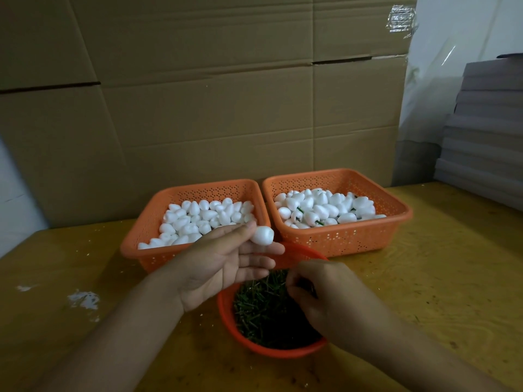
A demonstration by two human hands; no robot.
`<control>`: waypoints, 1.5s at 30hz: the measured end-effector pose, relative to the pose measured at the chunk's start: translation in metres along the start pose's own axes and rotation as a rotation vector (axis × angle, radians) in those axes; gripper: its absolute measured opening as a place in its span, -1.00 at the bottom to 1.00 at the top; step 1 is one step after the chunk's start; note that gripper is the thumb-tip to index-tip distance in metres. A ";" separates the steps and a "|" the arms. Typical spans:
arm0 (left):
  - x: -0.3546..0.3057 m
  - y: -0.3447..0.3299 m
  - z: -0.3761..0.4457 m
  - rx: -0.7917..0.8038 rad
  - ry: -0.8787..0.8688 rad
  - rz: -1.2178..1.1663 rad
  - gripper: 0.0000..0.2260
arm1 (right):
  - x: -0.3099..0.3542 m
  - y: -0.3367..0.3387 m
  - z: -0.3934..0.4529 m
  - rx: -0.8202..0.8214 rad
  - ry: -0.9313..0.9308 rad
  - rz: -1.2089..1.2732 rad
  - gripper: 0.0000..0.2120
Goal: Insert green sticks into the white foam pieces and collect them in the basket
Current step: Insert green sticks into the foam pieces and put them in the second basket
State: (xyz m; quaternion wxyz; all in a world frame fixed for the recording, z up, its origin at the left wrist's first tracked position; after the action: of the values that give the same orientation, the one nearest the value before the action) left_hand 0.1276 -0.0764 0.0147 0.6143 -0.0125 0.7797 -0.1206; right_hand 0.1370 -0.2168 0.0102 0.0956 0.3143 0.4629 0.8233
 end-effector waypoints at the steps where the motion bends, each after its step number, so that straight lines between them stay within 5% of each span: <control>1: 0.000 0.001 0.000 -0.011 0.004 0.011 -0.62 | 0.000 0.002 0.000 -0.028 -0.002 0.025 -0.94; 14: 0.001 0.002 0.000 -0.038 0.004 0.050 -0.71 | -0.004 0.014 -0.004 -0.222 -0.067 0.286 -0.85; 24: -0.001 0.002 -0.002 -0.021 0.001 0.074 -0.67 | -0.016 0.008 -0.002 -0.203 -0.173 0.486 -0.79; 37: -0.006 -0.007 -0.007 0.058 -0.069 0.043 -0.72 | -0.008 0.011 -0.002 -0.217 -0.157 0.422 -0.86; 45: -0.008 -0.006 -0.007 0.057 -0.095 -0.019 -0.71 | -0.013 0.005 -0.002 -0.234 -0.285 1.060 -0.81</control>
State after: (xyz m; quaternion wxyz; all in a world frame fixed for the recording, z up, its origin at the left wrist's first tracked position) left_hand 0.1223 -0.0799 0.0254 0.6497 -0.0082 0.7457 -0.1477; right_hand 0.1467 -0.2265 0.0087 -0.2355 0.5993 0.1295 0.7541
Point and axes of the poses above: each hand's wrist, its own z-axis towards the middle knuckle, its own y-axis out of the back of the hand, x = y × z, the point moved 9 cm from there along z, towards the middle knuckle, and after that the axes turned 9 degrees about y, right-handed, at the moved point
